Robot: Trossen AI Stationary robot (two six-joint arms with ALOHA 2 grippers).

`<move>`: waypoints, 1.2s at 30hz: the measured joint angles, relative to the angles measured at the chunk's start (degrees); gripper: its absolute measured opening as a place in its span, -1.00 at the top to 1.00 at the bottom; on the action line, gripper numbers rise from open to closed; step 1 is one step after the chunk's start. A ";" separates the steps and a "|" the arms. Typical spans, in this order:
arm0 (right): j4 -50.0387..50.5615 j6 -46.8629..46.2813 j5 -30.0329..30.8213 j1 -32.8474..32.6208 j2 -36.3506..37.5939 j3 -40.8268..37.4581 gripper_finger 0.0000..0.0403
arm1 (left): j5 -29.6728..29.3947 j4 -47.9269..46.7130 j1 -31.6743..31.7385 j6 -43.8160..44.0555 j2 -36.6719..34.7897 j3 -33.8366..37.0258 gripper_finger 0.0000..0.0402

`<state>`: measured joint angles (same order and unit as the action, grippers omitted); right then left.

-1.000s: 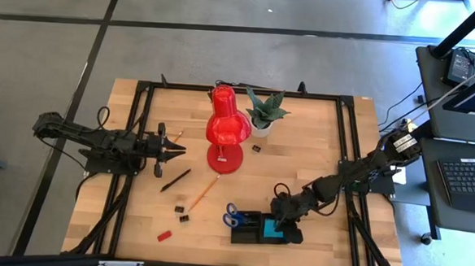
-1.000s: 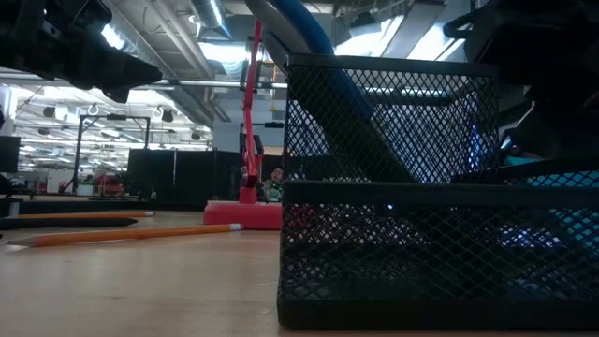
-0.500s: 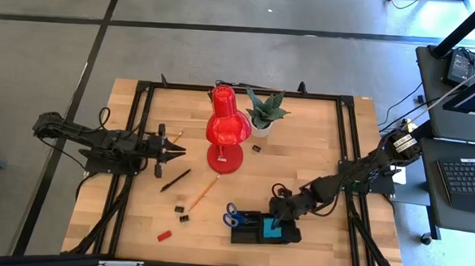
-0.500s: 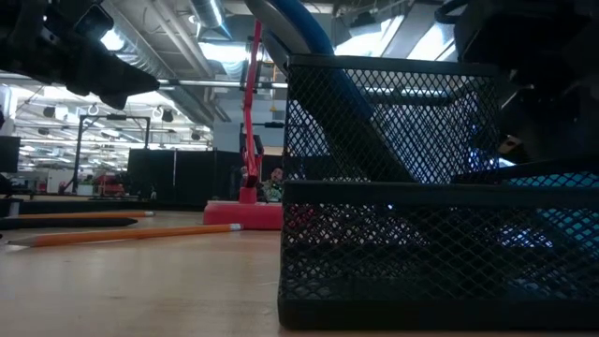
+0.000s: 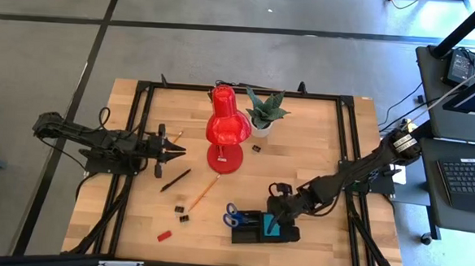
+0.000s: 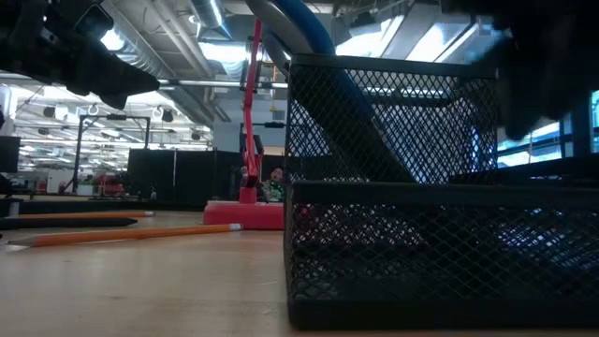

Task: Pick and place office supplies into organizer
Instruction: Put the top black binder clip into the black desk organizer

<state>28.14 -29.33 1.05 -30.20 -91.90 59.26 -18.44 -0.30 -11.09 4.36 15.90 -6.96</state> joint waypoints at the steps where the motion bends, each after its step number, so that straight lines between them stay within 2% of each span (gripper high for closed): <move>1: 1.58 0.13 0.90 0.00 0.00 1.51 0.32 | 0.00 0.00 0.00 0.00 0.00 0.00 0.77; 5: 10.76 2.02 7.01 0.00 0.00 8.20 0.32 | 0.00 0.00 0.00 0.00 0.00 0.00 0.77; 9: 18.32 7.62 18.62 0.00 0.01 13.08 0.32 | 0.00 0.00 0.00 -0.50 0.00 0.00 0.77; 13: 19.88 17.74 30.12 0.47 0.02 13.86 0.32 | 0.00 0.00 0.00 -0.59 0.00 0.00 0.77; 15: 19.95 19.50 34.61 2.05 0.04 13.31 0.32 | 0.00 0.00 0.00 -0.53 0.00 0.00 0.77; 20: 17.18 20.59 33.59 10.64 0.07 8.65 0.32 | 0.00 -0.91 0.00 -0.19 -0.02 0.00 0.77; 24: 5.03 25.19 23.76 18.00 0.04 0.96 0.32 | -0.02 -3.11 0.00 1.92 -0.02 0.00 0.77; 26: -2.77 28.65 21.49 21.02 0.04 -2.75 0.32 | 0.00 -4.56 0.00 2.75 0.00 0.00 0.77; 32: -23.78 37.28 22.55 26.29 0.04 -11.96 0.32 | -0.04 -6.01 0.00 2.91 -0.02 0.00 0.77; 36: -30.40 38.69 22.52 27.72 -0.53 -14.91 0.32 | -0.04 -6.02 0.00 2.89 -0.02 0.00 0.77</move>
<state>-2.26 9.37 23.57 -2.48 -92.43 44.36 -18.48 -6.31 -11.09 7.25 15.88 -6.96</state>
